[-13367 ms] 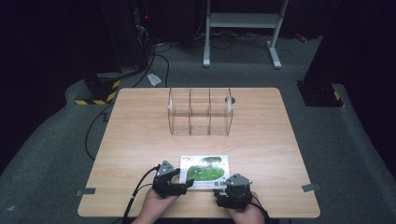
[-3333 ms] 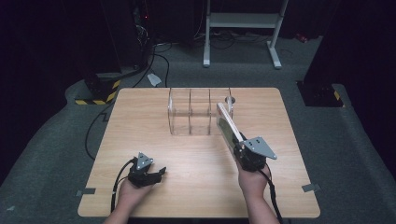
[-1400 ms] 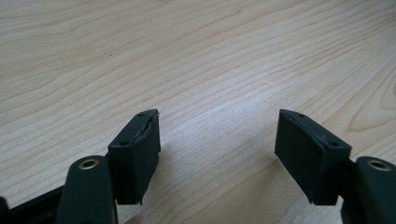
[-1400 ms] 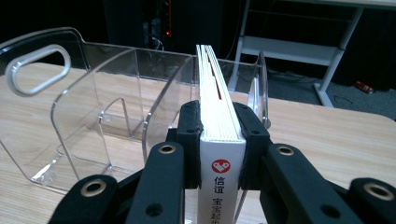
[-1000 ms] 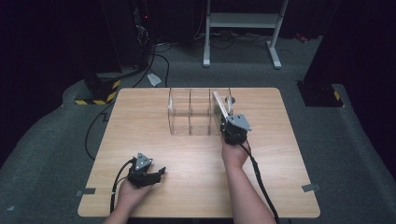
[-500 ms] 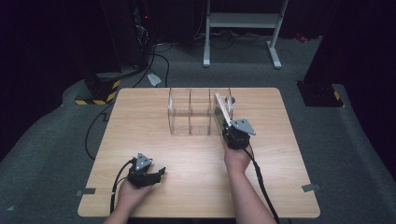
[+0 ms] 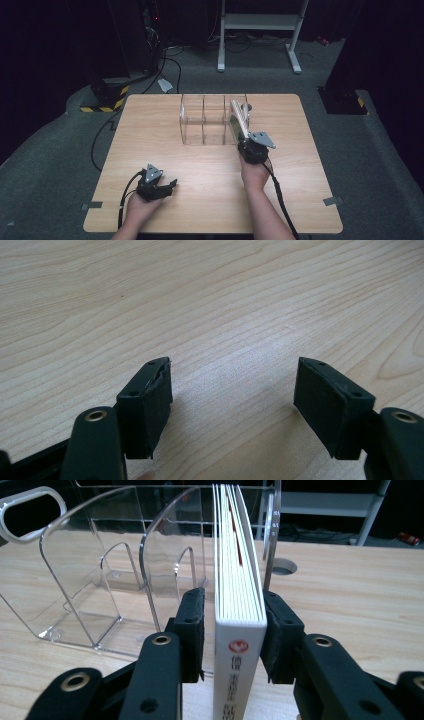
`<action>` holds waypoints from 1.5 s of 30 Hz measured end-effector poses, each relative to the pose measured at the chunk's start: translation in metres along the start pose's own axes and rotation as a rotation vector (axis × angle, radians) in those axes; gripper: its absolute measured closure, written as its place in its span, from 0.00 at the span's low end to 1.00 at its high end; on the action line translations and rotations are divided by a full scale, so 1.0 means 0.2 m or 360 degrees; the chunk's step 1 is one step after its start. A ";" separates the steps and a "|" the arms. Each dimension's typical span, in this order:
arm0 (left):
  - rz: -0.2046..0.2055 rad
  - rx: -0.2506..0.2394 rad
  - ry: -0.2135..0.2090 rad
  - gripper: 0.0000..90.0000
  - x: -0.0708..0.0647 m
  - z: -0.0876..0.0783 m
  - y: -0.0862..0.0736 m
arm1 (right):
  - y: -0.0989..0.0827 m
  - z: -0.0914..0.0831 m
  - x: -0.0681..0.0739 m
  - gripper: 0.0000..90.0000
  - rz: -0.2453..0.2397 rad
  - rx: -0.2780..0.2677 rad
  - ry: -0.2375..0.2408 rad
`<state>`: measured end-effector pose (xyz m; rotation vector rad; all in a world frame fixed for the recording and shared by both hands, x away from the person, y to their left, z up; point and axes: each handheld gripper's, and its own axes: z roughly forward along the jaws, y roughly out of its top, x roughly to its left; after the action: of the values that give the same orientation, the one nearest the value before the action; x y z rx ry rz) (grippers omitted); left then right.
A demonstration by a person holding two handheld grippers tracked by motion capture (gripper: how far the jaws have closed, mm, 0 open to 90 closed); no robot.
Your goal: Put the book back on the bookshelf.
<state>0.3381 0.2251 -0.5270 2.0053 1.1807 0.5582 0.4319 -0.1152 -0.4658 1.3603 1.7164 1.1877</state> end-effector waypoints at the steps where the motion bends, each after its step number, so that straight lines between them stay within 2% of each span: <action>1: 0.0000 0.0000 0.0000 0.35 0.00 0.00 0.00 | 0.00 0.00 0.00 0.71 0.0000 0.0000 0.0000; 3: -0.0003 -0.0003 0.0002 0.35 0.00 0.00 0.00 | -0.02 -0.01 0.00 0.69 0.0009 0.0008 0.0007; 17: -0.0003 0.0009 0.0010 0.35 0.00 0.00 0.00 | -0.02 -0.07 -0.01 0.71 0.0027 -0.0047 0.0031; 25: -0.0005 0.0013 0.0018 0.35 0.00 0.00 0.00 | -0.03 -0.07 -0.01 0.78 0.0044 -0.0035 0.0015; 30: -0.0003 0.0015 0.0021 0.35 0.00 0.00 0.00 | -0.02 -0.07 -0.01 0.83 0.0011 -0.0038 -0.0020; 40: 0.0006 0.0016 0.0016 0.36 0.00 0.00 0.00 | -0.01 -0.07 0.01 0.84 -0.0064 -0.0094 -0.0072; 45: 0.0009 0.0017 0.0013 0.36 0.00 0.00 0.00 | 0.01 -0.06 0.02 0.84 -0.0075 -0.0111 -0.0102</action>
<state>0.3383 0.2241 -0.5272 2.0176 1.1856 0.5645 0.4199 -0.1147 -0.4597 1.2954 1.6387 1.1549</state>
